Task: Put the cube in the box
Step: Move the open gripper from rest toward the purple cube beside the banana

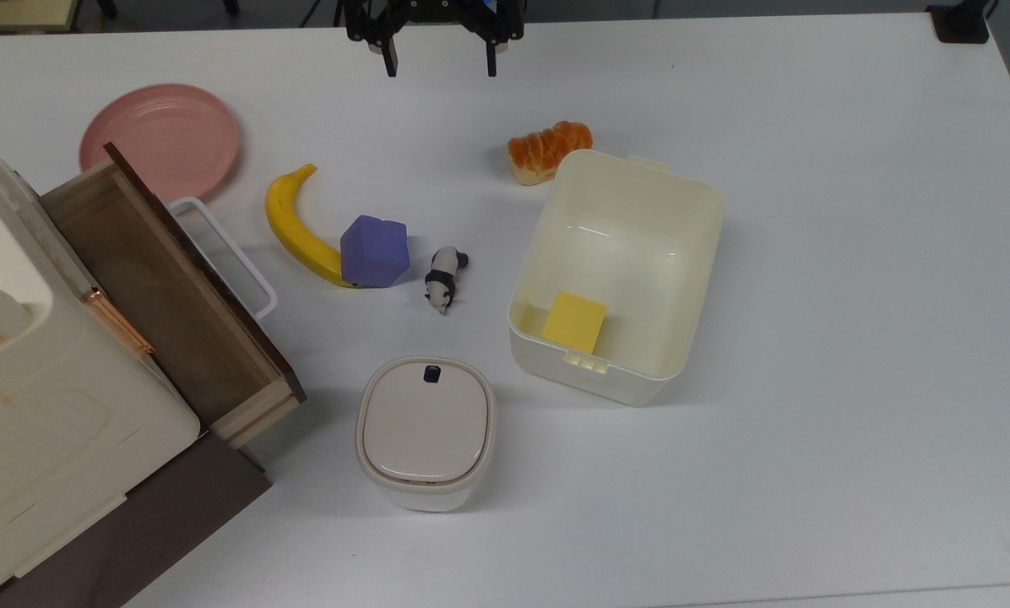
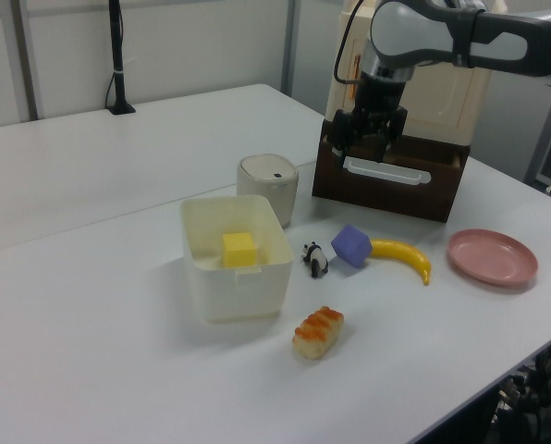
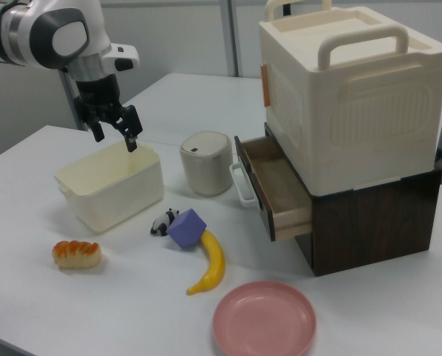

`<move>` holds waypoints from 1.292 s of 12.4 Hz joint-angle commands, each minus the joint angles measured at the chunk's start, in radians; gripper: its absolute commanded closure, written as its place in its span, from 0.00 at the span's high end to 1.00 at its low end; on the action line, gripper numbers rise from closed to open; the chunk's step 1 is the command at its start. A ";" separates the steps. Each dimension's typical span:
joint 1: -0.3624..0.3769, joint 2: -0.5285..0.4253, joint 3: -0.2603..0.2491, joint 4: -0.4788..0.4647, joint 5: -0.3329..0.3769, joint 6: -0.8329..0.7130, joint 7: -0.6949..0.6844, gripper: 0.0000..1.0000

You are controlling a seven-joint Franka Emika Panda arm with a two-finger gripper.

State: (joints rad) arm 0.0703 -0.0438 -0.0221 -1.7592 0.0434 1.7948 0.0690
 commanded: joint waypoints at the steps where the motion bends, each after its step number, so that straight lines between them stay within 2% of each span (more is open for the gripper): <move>1: 0.003 -0.021 -0.015 0.035 0.024 -0.053 0.006 1.00; 4: 0.002 -0.018 -0.015 0.033 0.046 -0.055 0.006 1.00; 11: 0.000 -0.024 -0.015 0.018 0.041 -0.049 -0.017 1.00; 12: -0.001 -0.027 -0.016 0.014 0.039 -0.048 -0.040 1.00; 16: -0.018 -0.025 -0.016 -0.006 0.030 -0.045 -0.304 1.00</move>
State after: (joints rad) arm 0.0563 -0.0473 -0.0300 -1.7367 0.0679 1.7635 -0.0863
